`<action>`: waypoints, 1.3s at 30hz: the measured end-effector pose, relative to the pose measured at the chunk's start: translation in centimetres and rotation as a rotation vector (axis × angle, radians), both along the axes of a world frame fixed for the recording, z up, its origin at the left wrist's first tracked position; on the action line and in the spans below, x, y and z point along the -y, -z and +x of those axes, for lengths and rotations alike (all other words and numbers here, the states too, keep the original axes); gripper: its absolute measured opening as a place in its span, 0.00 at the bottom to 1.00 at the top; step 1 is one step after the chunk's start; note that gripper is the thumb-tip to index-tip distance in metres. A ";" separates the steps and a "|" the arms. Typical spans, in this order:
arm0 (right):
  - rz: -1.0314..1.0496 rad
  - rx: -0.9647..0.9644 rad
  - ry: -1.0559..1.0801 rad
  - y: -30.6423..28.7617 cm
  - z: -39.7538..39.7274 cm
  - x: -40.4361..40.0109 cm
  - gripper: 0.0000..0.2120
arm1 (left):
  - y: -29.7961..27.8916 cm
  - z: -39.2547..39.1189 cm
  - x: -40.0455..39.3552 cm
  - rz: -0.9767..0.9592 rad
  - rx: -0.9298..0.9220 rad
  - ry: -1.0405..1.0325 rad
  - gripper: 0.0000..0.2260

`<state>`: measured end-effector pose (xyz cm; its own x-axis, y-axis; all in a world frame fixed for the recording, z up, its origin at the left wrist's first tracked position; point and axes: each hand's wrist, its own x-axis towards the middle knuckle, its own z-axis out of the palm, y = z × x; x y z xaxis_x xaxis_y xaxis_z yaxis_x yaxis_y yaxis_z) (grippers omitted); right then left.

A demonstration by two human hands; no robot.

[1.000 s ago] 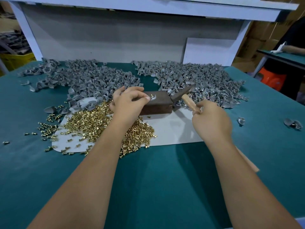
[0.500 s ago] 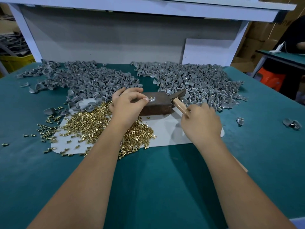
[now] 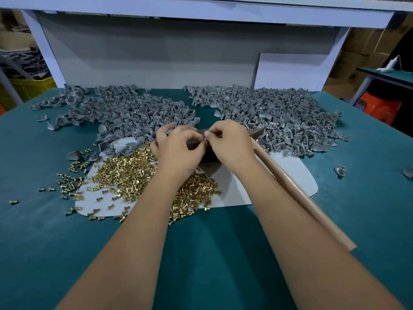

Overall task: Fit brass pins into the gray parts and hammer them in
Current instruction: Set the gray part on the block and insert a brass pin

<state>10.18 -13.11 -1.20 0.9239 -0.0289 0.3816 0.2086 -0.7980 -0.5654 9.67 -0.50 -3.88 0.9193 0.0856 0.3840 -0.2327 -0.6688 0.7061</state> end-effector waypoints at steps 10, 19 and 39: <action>-0.034 0.124 0.081 1.1 0.3 -0.6 0.07 | 0.2 0.1 0.0 0.045 0.037 -0.011 0.07; 0.000 0.156 0.072 1.5 0.4 -0.5 0.07 | 0.1 -0.1 0.2 0.083 0.022 -0.036 0.04; -0.315 -0.004 0.520 -1.1 -4.8 5.3 0.13 | 0.0 -0.2 0.2 -0.001 -0.016 -0.008 0.04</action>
<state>5.37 -18.44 -0.08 0.8206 -0.3629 0.4414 -0.2552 -0.9239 -0.2850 9.43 -0.68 -3.92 0.9248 0.0930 0.3689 -0.2160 -0.6699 0.7103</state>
